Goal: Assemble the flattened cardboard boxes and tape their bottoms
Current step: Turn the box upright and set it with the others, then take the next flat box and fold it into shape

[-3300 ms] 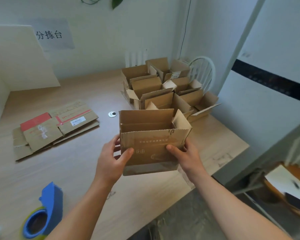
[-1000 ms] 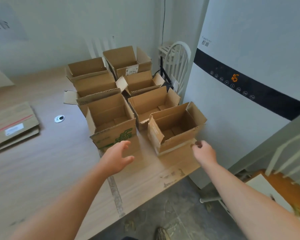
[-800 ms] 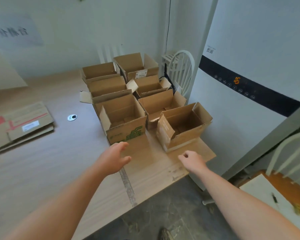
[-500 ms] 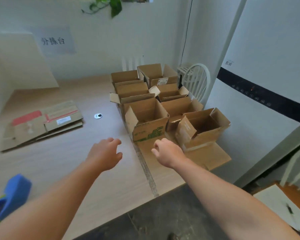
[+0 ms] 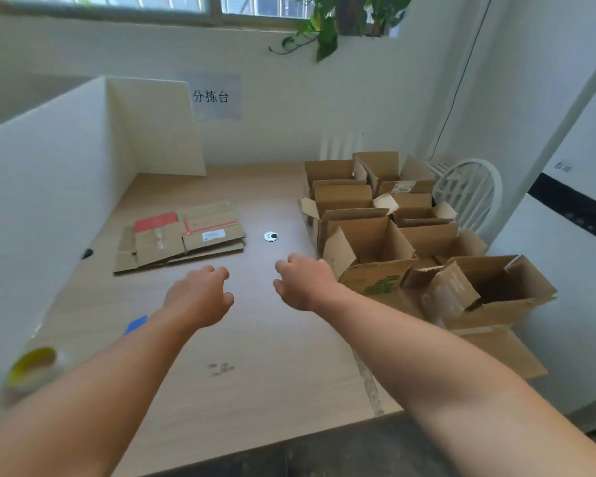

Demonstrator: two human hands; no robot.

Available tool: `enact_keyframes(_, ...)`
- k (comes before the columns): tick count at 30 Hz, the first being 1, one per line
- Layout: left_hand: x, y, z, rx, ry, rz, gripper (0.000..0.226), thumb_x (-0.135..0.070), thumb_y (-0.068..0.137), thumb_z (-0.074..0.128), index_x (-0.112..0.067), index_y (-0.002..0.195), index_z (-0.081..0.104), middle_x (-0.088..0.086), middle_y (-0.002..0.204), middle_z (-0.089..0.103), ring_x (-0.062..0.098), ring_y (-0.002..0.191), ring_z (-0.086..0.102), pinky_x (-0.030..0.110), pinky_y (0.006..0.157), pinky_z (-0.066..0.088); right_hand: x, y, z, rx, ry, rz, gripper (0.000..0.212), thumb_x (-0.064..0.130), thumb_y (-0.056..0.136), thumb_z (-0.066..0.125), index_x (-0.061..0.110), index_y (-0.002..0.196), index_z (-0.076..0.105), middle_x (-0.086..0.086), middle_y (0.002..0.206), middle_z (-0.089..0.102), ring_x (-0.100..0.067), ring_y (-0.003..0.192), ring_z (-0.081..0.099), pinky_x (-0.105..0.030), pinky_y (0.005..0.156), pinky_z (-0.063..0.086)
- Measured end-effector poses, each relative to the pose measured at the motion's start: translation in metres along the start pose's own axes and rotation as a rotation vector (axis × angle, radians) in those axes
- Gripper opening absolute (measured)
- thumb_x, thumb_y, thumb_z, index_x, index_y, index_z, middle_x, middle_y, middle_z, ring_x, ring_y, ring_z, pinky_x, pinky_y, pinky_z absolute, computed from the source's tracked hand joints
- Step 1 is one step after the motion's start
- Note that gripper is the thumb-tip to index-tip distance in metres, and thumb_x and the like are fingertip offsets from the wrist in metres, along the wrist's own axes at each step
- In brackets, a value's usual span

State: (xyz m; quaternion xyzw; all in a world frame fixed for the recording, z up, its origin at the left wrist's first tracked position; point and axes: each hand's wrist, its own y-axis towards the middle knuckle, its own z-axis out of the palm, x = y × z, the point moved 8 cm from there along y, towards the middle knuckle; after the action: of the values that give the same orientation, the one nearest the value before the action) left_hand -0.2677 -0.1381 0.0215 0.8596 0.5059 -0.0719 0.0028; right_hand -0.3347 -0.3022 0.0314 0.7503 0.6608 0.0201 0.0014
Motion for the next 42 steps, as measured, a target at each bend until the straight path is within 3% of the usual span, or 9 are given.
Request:
enact_keyframes(7,0.053,0.035,-0.024,-0.059,0.041,-0.070,0.048,-0.038,0.094,0.050,-0.026,0.141,0.046,-0.003,0.141,0.051,0.023,0.124,0.051,0.039,0.095,0.044,0.027,0.071,-0.005,0.022,-0.060,-0.037,0.028,0.033,0.102,0.039,0.014,0.115,0.054,-0.010,0.116,0.054,-0.032,0.097,0.053,-0.038,0.071,0.032)
enact_keyframes(15,0.124,0.110,-0.021,-0.013,0.029,-0.170,0.043,-0.037,0.094,0.049,-0.025,0.136,0.050,-0.001,0.135,0.055,0.024,0.122,0.050,0.037,0.093,0.042,0.054,0.186,0.023,0.082,-0.059,-0.075,0.029,0.031,0.100,0.040,0.017,0.119,0.055,-0.008,0.117,0.055,-0.033,0.103,0.052,-0.039,0.074,0.033)
enact_keyframes(20,0.179,0.158,-0.013,-0.018,-0.013,-0.271,0.046,-0.037,0.094,0.048,-0.026,0.138,0.049,-0.002,0.137,0.054,0.023,0.123,0.050,0.037,0.093,0.042,0.058,0.265,0.055,0.142,-0.047,-0.095,0.030,0.034,0.099,0.039,0.017,0.118,0.055,-0.008,0.114,0.056,-0.029,0.087,0.044,-0.039,0.073,0.032)
enact_keyframes(27,0.241,0.220,0.020,0.121,-0.014,-0.354,0.045,-0.036,0.092,0.050,-0.024,0.136,0.051,0.001,0.135,0.054,0.025,0.123,0.051,0.038,0.093,0.045,0.059,0.350,0.099,0.202,-0.066,-0.109,0.024,0.033,0.098,0.043,0.020,0.114,0.055,-0.005,0.117,0.058,-0.027,0.087,0.047,-0.038,0.073,0.034)
enact_keyframes(32,0.278,0.275,0.042,0.116,-0.068,-0.365,0.045,-0.034,0.090,0.050,-0.025,0.134,0.051,0.002,0.131,0.055,0.027,0.116,0.054,0.038,0.087,0.048,0.055,0.408,0.131,0.246,-0.015,-0.014,0.034,0.041,0.099,0.042,0.021,0.124,0.054,-0.005,0.124,0.057,-0.029,0.105,0.055,-0.038,0.077,0.036)
enact_keyframes(38,0.335,0.328,0.085,0.131,-0.154,-0.409,0.050,-0.041,0.093,0.049,-0.019,0.138,0.048,0.005,0.140,0.050,0.028,0.126,0.048,0.043,0.100,0.045,0.043,0.455,0.180,0.295,0.263,0.281,0.041,0.039,0.097,0.041,0.020,0.131,0.051,-0.007,0.129,0.054,-0.030,0.113,0.052,-0.043,0.090,0.048)
enact_keyframes(42,0.362,0.346,0.114,0.143,-0.223,-0.453,0.053,-0.046,0.093,0.051,-0.019,0.139,0.045,0.006,0.142,0.048,0.029,0.128,0.046,0.044,0.102,0.044,0.018,0.470,0.200,0.251,0.317,0.471,0.050,0.040,0.097,0.042,0.019,0.143,0.044,-0.011,0.140,0.043,-0.035,0.126,0.043,-0.049,0.099,0.042)
